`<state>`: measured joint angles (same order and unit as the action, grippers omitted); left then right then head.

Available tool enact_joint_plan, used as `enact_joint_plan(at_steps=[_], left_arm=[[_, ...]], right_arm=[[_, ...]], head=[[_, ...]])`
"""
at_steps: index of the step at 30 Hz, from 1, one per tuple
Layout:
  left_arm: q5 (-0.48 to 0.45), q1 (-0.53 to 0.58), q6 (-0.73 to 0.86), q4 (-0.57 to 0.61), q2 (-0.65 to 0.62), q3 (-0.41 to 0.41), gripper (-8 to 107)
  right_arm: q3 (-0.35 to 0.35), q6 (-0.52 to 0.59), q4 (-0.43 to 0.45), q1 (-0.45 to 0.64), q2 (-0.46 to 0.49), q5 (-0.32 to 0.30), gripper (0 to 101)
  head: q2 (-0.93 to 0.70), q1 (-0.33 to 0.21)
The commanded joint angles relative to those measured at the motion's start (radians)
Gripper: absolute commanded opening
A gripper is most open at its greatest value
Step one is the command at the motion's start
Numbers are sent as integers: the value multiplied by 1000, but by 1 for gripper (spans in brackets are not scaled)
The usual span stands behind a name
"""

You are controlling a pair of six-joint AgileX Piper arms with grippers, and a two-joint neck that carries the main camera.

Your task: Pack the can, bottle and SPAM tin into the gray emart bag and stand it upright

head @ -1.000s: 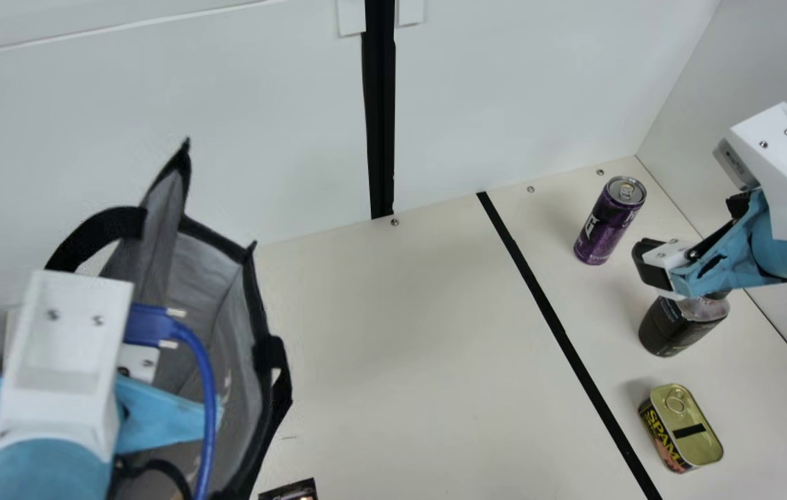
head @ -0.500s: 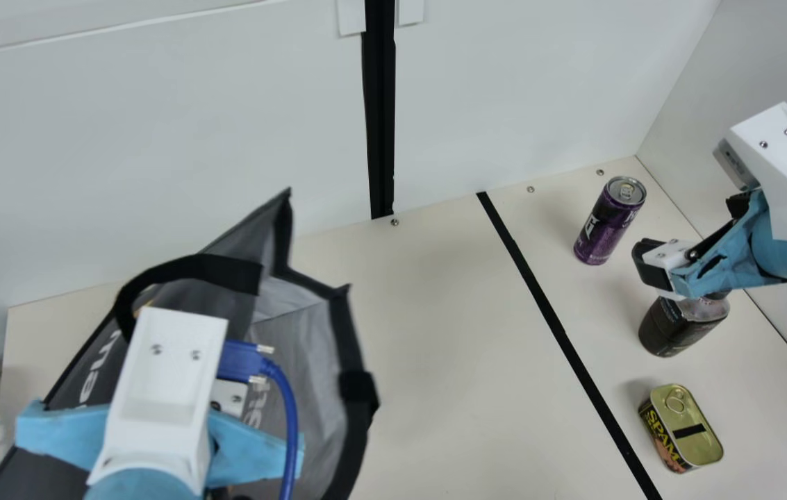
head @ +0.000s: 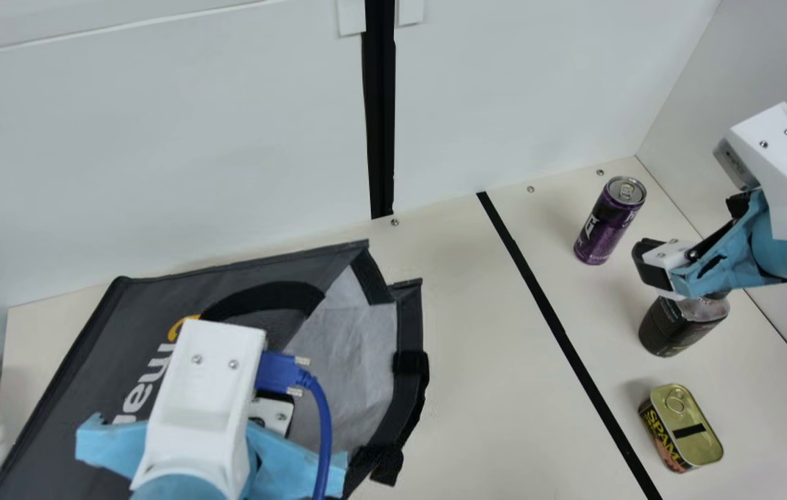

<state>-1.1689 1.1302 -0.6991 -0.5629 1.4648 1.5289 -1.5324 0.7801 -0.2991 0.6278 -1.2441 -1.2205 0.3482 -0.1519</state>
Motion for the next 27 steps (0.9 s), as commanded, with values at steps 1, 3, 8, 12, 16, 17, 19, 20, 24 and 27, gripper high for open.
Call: enact_joint_plan(at_steps=[1, 3, 8, 12, 16, 17, 19, 20, 24, 27], left_arm=[[34, -23, 5, 59, -6, -18, -8], [61, -46, 12, 99, -12, -38, -8], [126, -99, 37, 192, -27, -88, -8], [174, -140, 64, 265, -36, -125, -8], [219, -176, 98, 336, -42, -156, -8], [230, -184, 107, 353, -43, -163, -8], [250, -201, 127, 389, -44, -177, -8], [260, -209, 136, 408, -44, -183, -8], [297, -245, 175, 489, -44, -205, -8], [321, -270, 205, 545, -43, -218, -8]], right_arm=[[0, 0, 0, 0, 0, 0, 95], [0, 0, 0, 0, 0, 0, 95], [0, 0, 0, 0, 0, 0, 95], [0, 0, 0, 0, 0, 0, 95], [0, 0, 0, 0, 0, 0, 95], [0, 0, 0, 0, 0, 0, 95], [0, 0, 0, 0, 0, 0, 95], [0, 0, 0, 0, 0, 0, 95], [0, 0, 0, 0, 0, 0, 95], [0, 0, 0, 0, 0, 0, 95]], head=[[1, -23], [1, -23], [1, -23], [1, -23], [1, -23], [1, -23], [1, -23], [1, -23], [1, -23], [1, -23]])
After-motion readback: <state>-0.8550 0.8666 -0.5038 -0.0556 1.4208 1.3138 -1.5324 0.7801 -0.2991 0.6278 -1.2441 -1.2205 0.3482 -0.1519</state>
